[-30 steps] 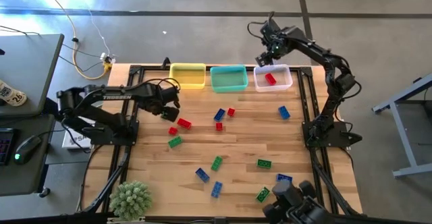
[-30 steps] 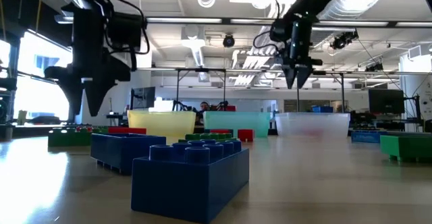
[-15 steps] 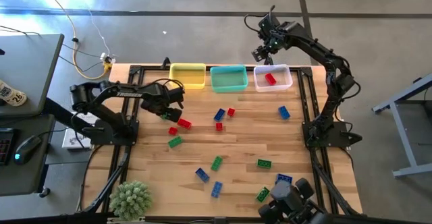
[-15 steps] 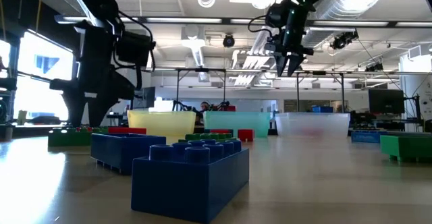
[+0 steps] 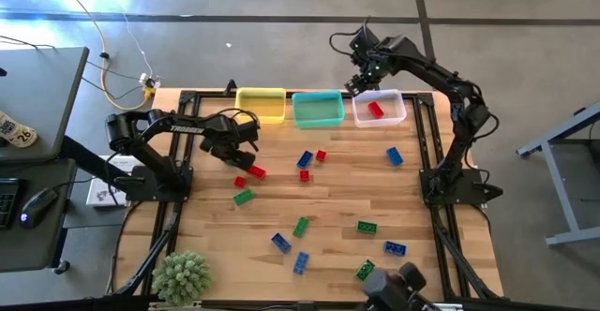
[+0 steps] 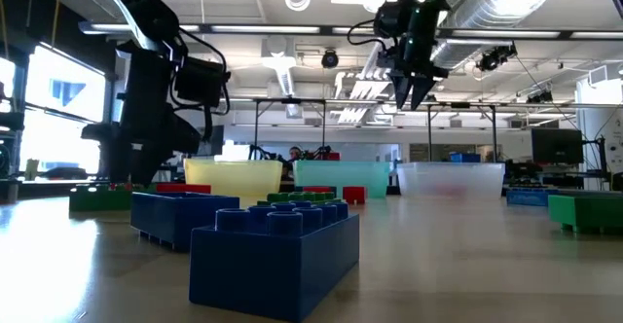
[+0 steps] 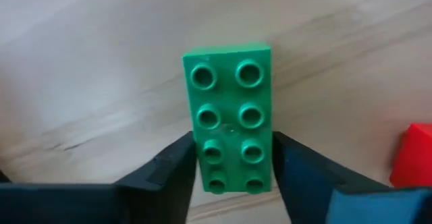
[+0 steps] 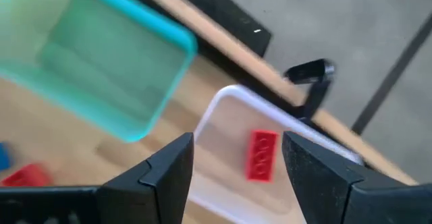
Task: Sort & place blocks by color
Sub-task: Put the green game piece into the yellow bin
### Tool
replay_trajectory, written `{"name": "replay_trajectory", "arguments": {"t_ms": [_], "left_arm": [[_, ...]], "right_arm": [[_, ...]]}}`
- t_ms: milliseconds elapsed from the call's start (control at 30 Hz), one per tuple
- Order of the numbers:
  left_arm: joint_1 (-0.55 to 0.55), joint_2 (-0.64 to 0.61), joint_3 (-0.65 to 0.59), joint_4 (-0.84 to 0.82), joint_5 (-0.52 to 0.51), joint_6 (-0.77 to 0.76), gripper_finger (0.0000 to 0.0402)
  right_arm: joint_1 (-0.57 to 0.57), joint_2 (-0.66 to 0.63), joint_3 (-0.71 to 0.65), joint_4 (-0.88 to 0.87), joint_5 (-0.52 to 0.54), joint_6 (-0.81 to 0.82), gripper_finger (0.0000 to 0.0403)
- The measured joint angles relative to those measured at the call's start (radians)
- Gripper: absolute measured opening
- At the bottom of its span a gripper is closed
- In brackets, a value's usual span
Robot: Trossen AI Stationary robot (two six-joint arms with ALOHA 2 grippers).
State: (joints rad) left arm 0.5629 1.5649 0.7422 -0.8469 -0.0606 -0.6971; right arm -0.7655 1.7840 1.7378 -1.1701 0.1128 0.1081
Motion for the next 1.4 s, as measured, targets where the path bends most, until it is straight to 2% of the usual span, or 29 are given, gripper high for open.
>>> {"name": "replay_trajectory", "arguments": {"t_ms": [133,467,733,1000,1200,1400], "left_arm": [[0.001,-0.001,0.0,-0.003,-0.003,0.059,0.0112],[0.003,-0.06,-0.008,0.004,-0.029,0.179,0.0112],[0.017,-0.166,0.001,0.01,-0.025,0.227,0.0114],[0.044,-0.244,0.099,0.046,-0.041,0.323,0.0114],[0.065,-0.246,0.197,0.093,-0.163,0.446,0.0114],[0.109,-0.224,0.252,0.234,-0.188,0.553,0.0115]], "right_arm": [[0.054,0.0,0.0,-0.001,-0.041,0.022,0.0213],[0.176,0.0,0.0,0.008,-0.153,0.075,0.0213],[0.252,0.0,0.0,0.038,-0.175,0.103,0.0213],[0.322,0.0,0.0,0.053,-0.177,0.101,0.0213],[0.365,0.0,0.0,0.095,-0.177,0.102,0.0213],[0.399,0.0,0.0,0.158,-0.173,0.128,0.0213]]}}
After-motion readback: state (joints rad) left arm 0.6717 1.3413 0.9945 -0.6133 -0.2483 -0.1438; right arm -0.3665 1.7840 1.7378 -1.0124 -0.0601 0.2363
